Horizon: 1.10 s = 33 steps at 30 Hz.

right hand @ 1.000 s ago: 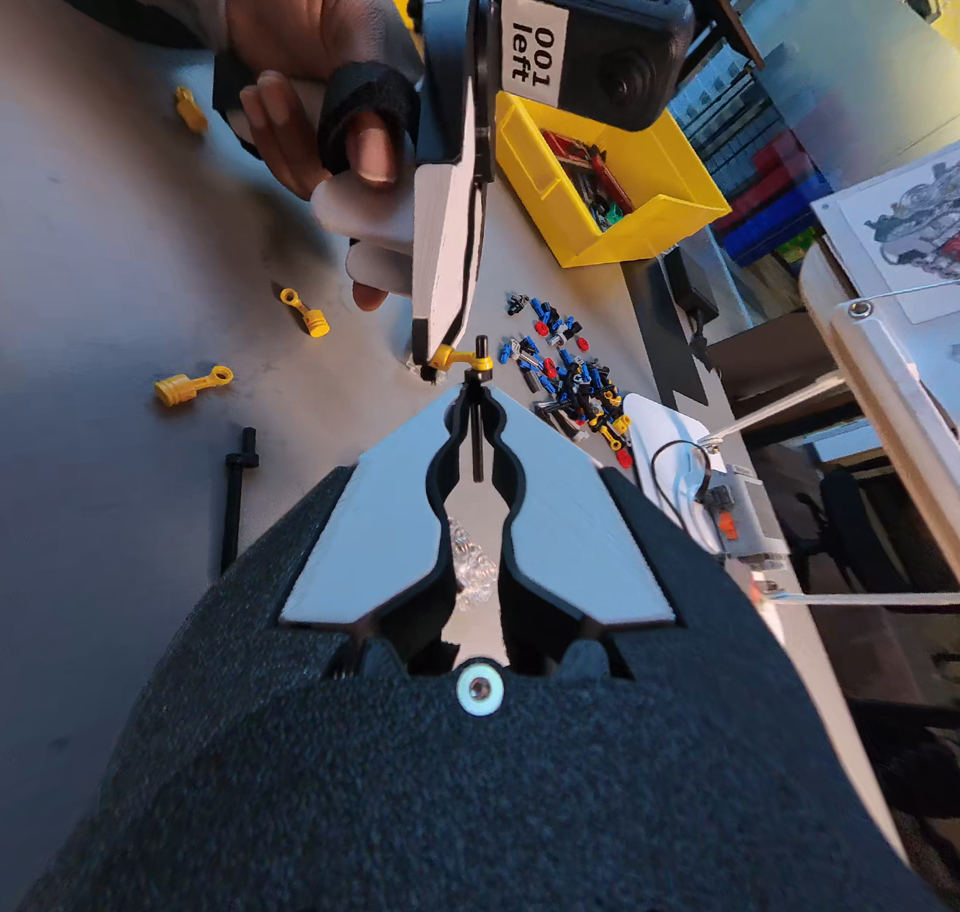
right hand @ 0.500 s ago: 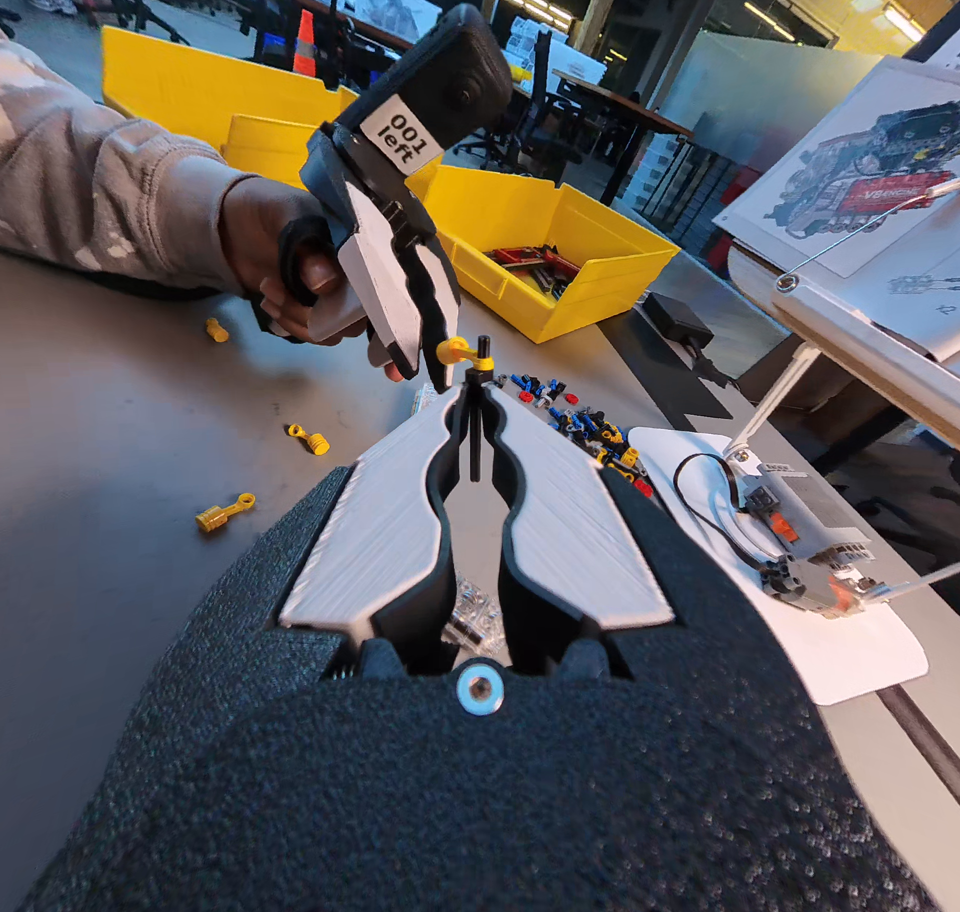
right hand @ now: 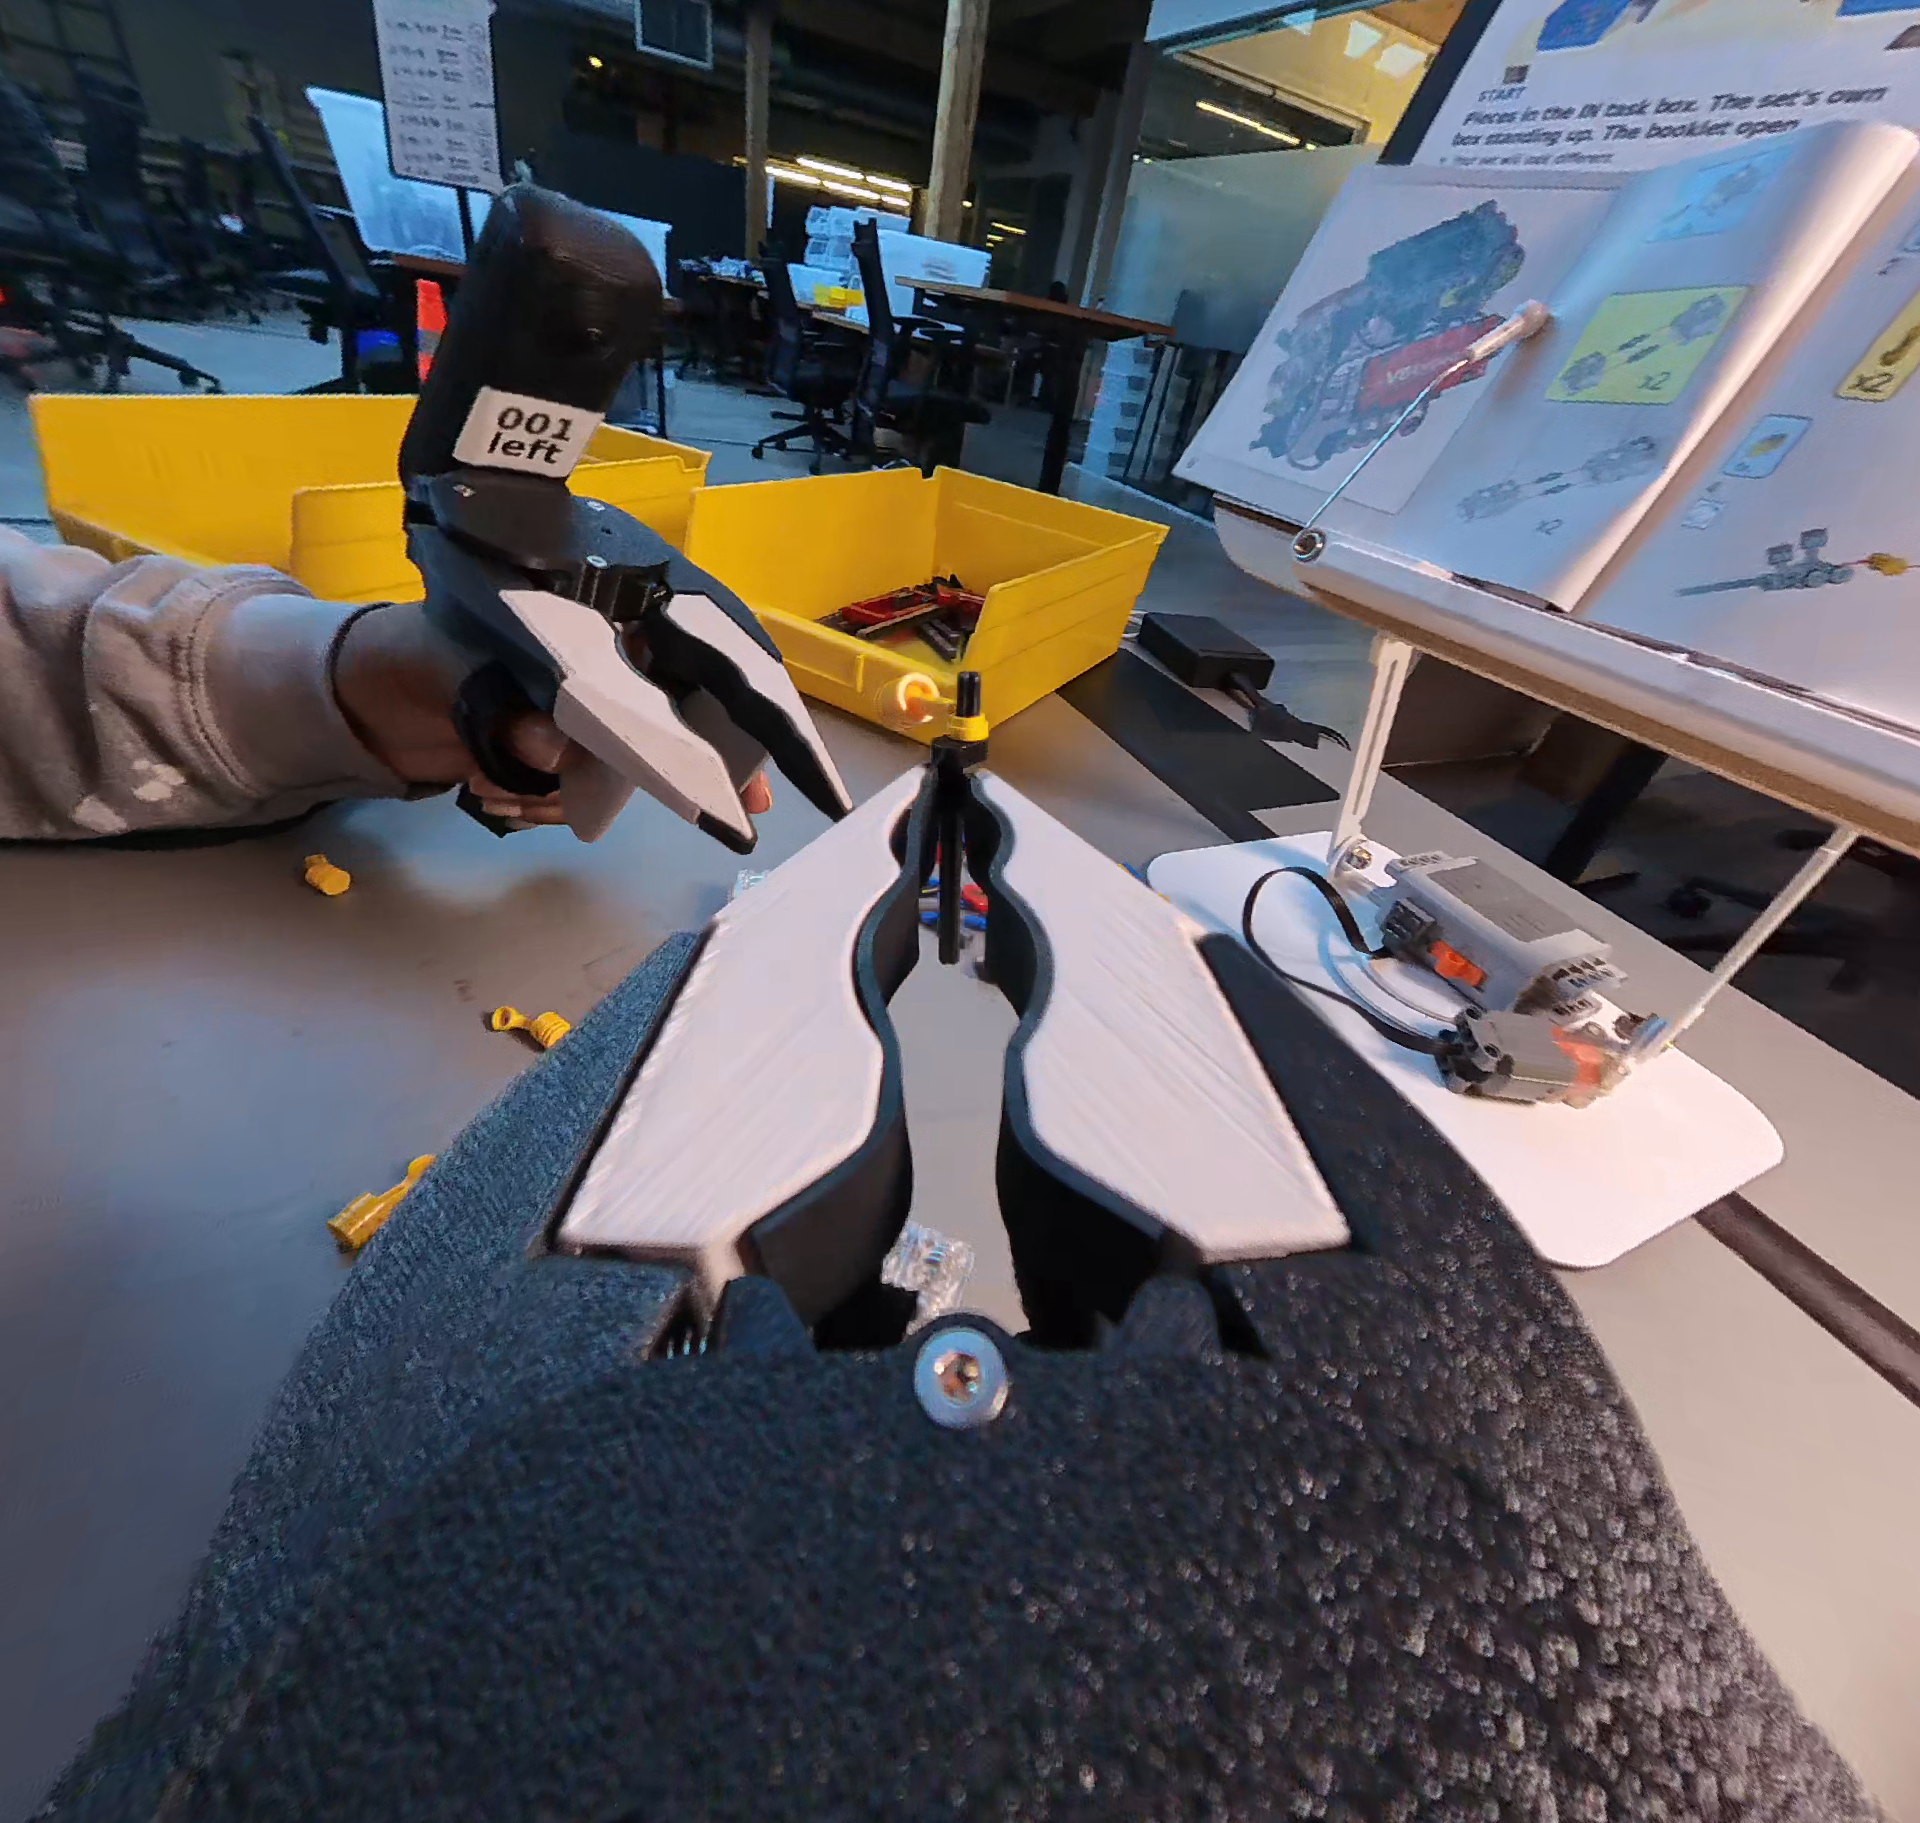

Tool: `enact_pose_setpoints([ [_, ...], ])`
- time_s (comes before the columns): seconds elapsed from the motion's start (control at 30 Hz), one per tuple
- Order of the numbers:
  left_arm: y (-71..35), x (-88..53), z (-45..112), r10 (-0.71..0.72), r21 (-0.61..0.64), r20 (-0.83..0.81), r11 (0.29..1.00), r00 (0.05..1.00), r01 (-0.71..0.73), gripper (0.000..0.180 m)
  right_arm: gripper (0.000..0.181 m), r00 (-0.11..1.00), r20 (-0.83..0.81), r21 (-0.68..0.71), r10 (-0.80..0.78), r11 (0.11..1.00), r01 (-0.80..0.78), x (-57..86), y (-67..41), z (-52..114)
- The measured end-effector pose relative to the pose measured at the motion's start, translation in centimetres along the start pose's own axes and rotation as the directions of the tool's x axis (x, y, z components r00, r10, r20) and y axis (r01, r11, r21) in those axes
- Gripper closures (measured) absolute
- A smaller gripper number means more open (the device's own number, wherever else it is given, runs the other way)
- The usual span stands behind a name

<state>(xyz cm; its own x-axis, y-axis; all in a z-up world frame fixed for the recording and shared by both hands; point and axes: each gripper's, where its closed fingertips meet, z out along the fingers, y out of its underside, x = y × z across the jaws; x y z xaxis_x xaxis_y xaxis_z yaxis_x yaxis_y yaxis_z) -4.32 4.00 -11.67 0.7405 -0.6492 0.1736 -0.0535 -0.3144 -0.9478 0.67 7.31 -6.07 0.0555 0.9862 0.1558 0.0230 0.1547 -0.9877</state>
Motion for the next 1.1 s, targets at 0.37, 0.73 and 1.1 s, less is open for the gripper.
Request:
enact_pose_setpoints([
  [0.37, 0.8, -1.3, -0.2, 0.004, -0.037, 0.017, 0.999, 1.000, -0.003, 0.150, 0.177, 0.985, -0.120, 0.048, 0.120, 0.992, -0.115, 1.7, 0.1, -2.2],
  [0.73, 3.0, -0.1, 0.2, 0.030, -0.168, -0.082, 0.985, 0.996, -0.043, 0.147, 0.177, 0.977, -0.130, 0.071, 0.170, 0.984, -0.162, 3.0, 0.9, -3.1],
  [1.1, 6.5, 2.6, -2.9, 0.125, -0.354, -0.294, 0.907, 0.948, -0.229, 0.147, 0.177, 0.982, -0.134, 0.021, 0.131, 0.991, -0.129, 2.9, 2.1, -2.8],
])
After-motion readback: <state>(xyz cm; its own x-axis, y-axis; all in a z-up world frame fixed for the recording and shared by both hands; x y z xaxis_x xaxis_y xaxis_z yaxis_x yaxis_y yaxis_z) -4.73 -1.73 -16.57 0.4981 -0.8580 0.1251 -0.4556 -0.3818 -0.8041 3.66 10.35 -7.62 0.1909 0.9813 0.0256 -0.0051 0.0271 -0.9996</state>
